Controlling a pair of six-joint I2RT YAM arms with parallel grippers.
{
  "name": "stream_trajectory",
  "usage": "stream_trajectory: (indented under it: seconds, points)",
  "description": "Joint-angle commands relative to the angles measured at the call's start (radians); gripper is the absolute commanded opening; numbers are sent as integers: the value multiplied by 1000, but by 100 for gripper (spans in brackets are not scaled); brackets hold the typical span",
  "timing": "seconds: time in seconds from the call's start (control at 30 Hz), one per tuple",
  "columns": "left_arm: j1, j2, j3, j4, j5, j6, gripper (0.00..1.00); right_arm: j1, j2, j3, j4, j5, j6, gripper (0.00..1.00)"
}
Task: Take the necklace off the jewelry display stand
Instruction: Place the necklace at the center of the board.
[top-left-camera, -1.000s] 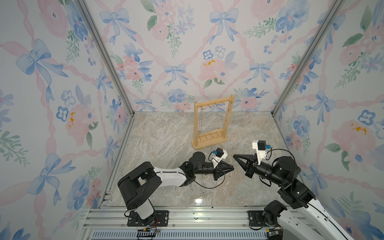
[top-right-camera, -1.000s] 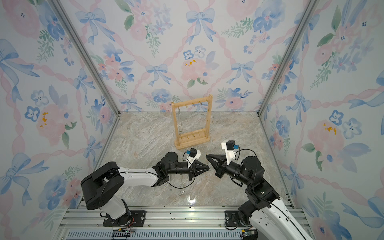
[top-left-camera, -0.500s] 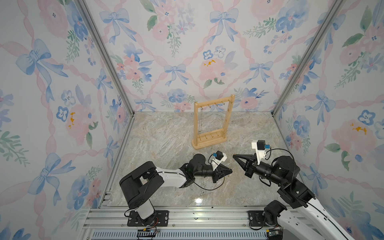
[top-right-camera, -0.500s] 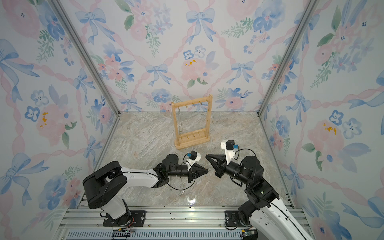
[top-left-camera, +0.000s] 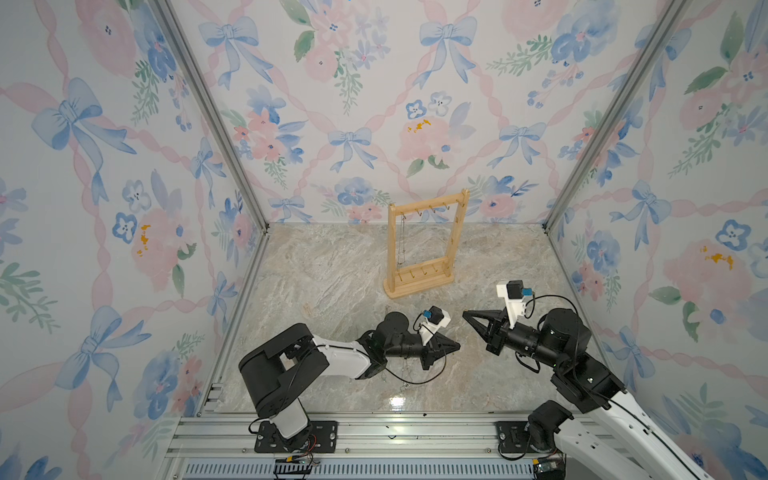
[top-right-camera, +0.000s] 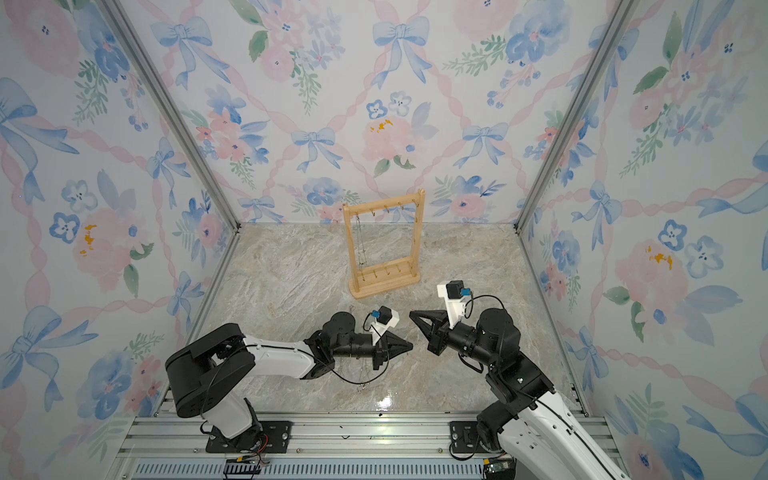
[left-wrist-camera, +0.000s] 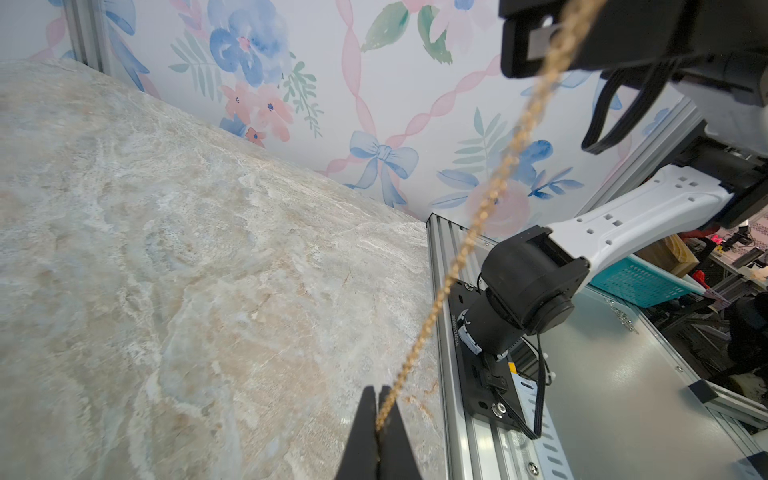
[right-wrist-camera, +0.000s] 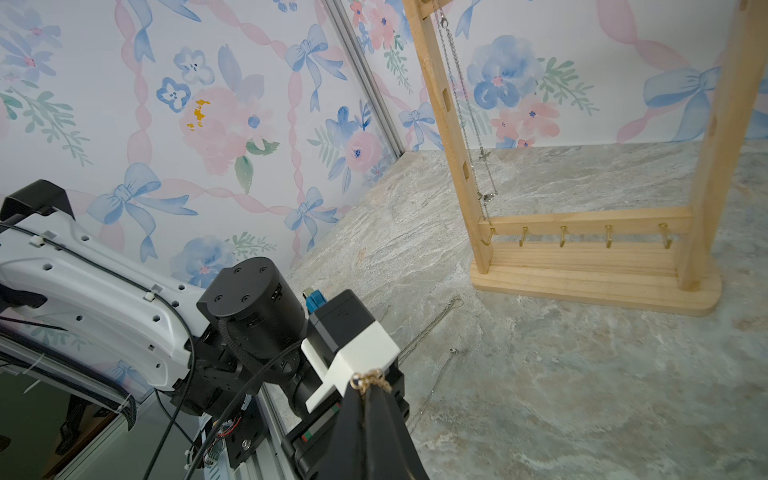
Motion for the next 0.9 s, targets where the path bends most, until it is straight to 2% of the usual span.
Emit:
stream_trajectory:
  seconds: [0.0,0.43,0.7,0.87]
  points:
    - [-21,-19,-48,-10,-44,-37,0,9,3,5,6,-7,2,0]
    - [-155,-13,-193,-10,-243,-175,0,64,36,-98,-26,13,25,0]
    - [-226,28,-249,-10,-377,-287,0,115,122,-161,30,26,35,0]
    - [-253,52,-275,-10,-424,-347,0,133,187,-181,75,30,34,0]
